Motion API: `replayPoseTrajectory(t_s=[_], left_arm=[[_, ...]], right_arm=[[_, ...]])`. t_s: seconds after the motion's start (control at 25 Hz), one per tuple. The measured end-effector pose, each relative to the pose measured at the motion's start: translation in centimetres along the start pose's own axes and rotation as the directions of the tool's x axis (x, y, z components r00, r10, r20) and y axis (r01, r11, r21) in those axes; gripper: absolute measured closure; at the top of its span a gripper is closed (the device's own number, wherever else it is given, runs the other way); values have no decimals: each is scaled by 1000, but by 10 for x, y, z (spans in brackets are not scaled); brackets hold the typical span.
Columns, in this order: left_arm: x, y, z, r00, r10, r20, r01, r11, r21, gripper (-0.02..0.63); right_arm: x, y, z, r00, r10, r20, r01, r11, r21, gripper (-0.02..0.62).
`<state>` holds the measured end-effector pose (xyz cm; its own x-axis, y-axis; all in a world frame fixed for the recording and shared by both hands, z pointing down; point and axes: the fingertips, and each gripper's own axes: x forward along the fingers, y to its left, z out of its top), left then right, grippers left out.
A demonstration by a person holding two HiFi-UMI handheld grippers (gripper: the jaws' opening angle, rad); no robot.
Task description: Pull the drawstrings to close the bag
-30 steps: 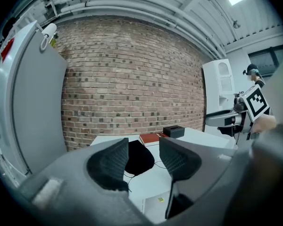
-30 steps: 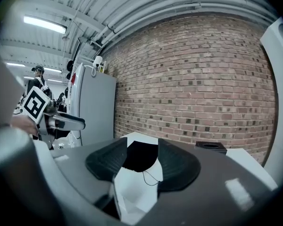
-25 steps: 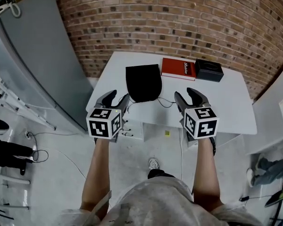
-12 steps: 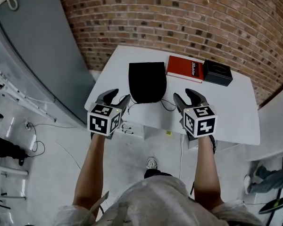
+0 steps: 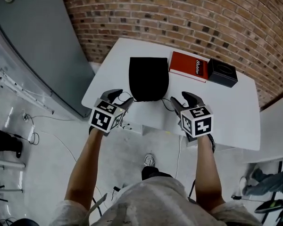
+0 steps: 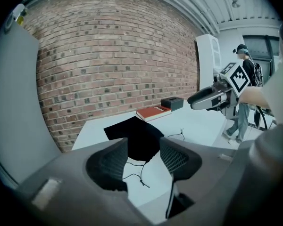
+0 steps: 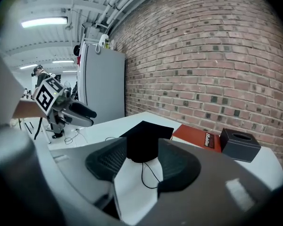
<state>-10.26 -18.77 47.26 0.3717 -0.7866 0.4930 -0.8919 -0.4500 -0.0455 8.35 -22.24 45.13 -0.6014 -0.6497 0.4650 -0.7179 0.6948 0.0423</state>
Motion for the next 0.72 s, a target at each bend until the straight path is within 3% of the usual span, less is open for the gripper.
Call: replayPoseTrajectory(t_s=[0.24,0.72], left_arm=[[23,-4,-23,994,-59,-87,64,997,49,386],[67,-6,-66,953,-137,-271,194,961,195,387]], right_arm=[[17,-3,-20,999,22,-49,-22,1000,-14,387],[57,1,-49,988,81,-132,-88,995,-55,387]])
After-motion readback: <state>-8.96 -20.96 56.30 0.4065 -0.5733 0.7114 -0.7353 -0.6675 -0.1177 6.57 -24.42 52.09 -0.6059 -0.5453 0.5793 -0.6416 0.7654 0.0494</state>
